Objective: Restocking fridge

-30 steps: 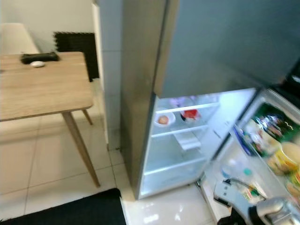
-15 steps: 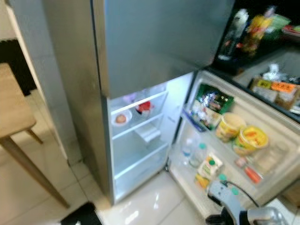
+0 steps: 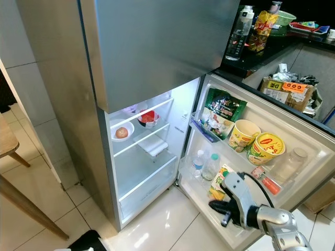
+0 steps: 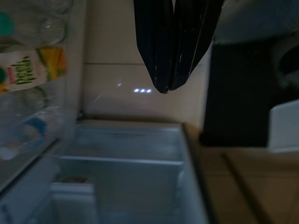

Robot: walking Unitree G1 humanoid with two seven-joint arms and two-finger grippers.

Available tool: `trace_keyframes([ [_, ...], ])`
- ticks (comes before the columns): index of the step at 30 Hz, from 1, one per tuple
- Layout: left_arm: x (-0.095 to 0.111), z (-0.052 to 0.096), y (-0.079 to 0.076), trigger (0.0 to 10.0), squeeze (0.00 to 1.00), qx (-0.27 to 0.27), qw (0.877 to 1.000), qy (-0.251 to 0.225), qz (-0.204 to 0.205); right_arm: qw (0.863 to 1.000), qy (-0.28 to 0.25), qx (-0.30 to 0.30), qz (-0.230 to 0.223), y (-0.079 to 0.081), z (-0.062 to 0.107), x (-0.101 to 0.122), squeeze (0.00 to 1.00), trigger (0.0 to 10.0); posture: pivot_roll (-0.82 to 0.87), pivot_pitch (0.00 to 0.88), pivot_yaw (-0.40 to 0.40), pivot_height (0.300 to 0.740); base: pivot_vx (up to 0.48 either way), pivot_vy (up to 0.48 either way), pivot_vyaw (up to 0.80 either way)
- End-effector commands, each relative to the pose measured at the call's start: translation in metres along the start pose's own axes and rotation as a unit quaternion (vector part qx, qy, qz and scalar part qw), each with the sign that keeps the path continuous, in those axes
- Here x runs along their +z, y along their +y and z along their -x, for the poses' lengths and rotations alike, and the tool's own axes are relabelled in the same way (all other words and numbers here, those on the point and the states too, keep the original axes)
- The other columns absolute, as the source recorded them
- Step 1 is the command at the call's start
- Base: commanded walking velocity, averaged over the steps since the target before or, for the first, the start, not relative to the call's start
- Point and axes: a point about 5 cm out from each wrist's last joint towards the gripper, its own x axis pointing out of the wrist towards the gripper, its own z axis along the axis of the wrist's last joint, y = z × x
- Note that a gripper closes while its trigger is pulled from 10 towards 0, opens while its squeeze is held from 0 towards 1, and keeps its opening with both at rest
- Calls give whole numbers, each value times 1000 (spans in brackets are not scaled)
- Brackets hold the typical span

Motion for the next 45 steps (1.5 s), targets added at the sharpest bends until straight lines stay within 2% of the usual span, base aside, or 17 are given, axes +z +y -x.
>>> trace_keyframes([
  [1, 2, -2, -11, 10000, 0, -23, 1000, -4, -3, 1000, 4, -25, 6, -4, -2, 0, 0, 10000, -89, 0, -48, 740, 0, -442, 0],
  [7, 3, -2, -11, 10000, 0, -24, 1000, -6, -1, 999, 32, -34, 7, -2, -6, -6, 0, 10000, -91, 0, -48, 740, 0, -446, 0],
  [8, 3, -2, -11, 10000, 0, -22, 1000, -6, 0, 997, 58, -39, 22, -2, -6, -11, 0, 10000, -91, 0, -48, 740, 0, -311, 0],
  [10, 3, -2, -11, 10000, 0, -22, 1000, -6, 0, 997, 58, -39, 22, -2, -6, -11, 0, 10000, -91, 0, -48, 740, 0, -311, 0],
  [12, 3, -2, -11, 10000, 0, -21, 1000, -8, 3, 994, 90, -52, 41, -4, -6, -17, 0, 10000, -91, 0, -49, 740, 0, 0, 0],
  [24, 2, -2, -14, 10000, 0, -28, 1000, -9, 5, 986, 123, -72, 90, -11, -7, -10, 0, 10000, -99, 0, -50, 740, 0, -61, 0],
  [28, 2, -2, -15, 10000, 0, -26, 1000, -9, 11, 978, 149, -102, 109, -16, -9, -10, 0, 10000, -97, 0, -53, 740, 0, -63, 0],
  [36, 2, -2, -15, 10000, 0, -24, 1000, -8, 14, 968, 174, -140, 116, -23, -9, -12, 0, 10000, -96, 0, -53, 740, 0, 0, 0],
  [39, 1, -2, -15, 10000, 0, -24, 1000, -7, 15, 957, 193, -182, 121, -33, -4, -12, 0, 10000, -95, 0, -53, 740, 0, 0, 0],
  [41, 0, -2, -15, 10000, 0, -23, 1000, -6, 16, 938, 220, -230, 138, -45, 4, -12, 0, 10000, -95, 0, -54, 740, 0, 0, 0],
  [43, 0, -2, -15, 10000, 0, -23, 1000, -6, 16, 938, 220, -230, 138, -45, 4, -12, 0, 10000, -95, 0, -54, 740, 0, 0, 0],
  [45, 0, -2, -15, 10000, 0, -22, 1000, -5, 16, 912, 252, -282, 159, -59, 17, -13, 0, 10000, -95, 0, -53, 740, 0, 0, 0],
])
